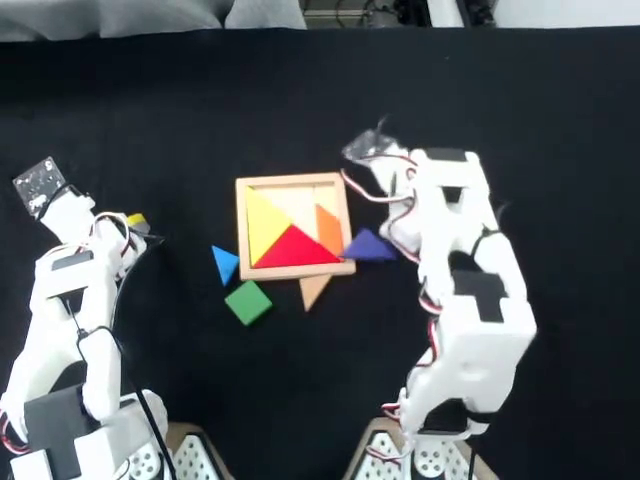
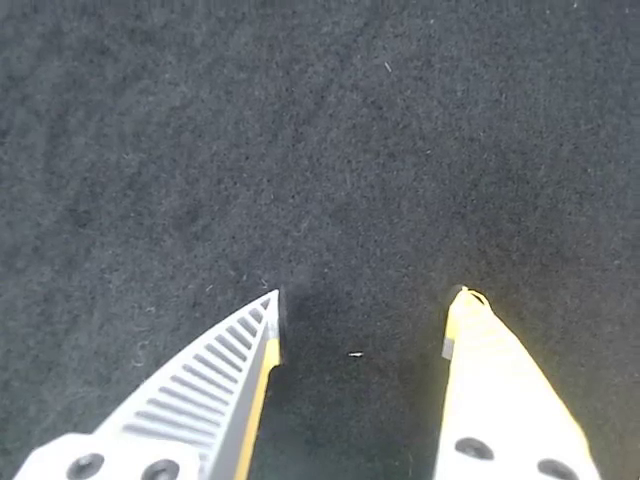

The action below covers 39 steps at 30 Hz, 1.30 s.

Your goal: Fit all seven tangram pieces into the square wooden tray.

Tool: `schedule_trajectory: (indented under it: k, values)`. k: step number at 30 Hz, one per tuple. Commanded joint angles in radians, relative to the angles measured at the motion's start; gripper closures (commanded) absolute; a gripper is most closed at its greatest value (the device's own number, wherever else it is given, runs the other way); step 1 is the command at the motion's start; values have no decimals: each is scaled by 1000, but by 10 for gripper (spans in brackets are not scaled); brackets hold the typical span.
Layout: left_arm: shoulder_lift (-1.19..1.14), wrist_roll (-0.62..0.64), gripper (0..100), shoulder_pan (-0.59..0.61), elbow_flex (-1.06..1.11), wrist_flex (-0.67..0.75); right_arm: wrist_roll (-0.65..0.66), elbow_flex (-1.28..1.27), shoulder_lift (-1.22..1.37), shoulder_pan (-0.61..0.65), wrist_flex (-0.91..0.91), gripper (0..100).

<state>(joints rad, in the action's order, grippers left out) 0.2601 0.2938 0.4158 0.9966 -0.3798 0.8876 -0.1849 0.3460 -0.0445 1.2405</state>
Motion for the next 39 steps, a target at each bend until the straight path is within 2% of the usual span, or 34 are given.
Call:
schedule_trajectory:
  k: [1,7,10,13,16,20,29,34,39]
  values:
    - [6,2,737,-13,-58,17,123,-81,-179,-3,61,984]
    - [6,2,737,-13,-56,17,161,-260,-460,-37,-41,982]
    - [6,2,737,-13,-56,17,155,-335,-536,15,-91,967]
    - [6,2,737,-13,-54,17,103,-369,-555,101,-107,833]
    - [6,2,737,-12,-53,15,120,-367,-529,172,-107,705]
    - [6,2,737,-12,-53,15,272,-352,-432,236,-107,722]
    - [6,2,737,-12,-56,18,295,-41,-74,210,-31,698]
    - [6,0,737,-12,-58,20,298,96,-36,209,71,700]
    - [6,0,737,-12,-59,20,339,131,-8,193,58,700]
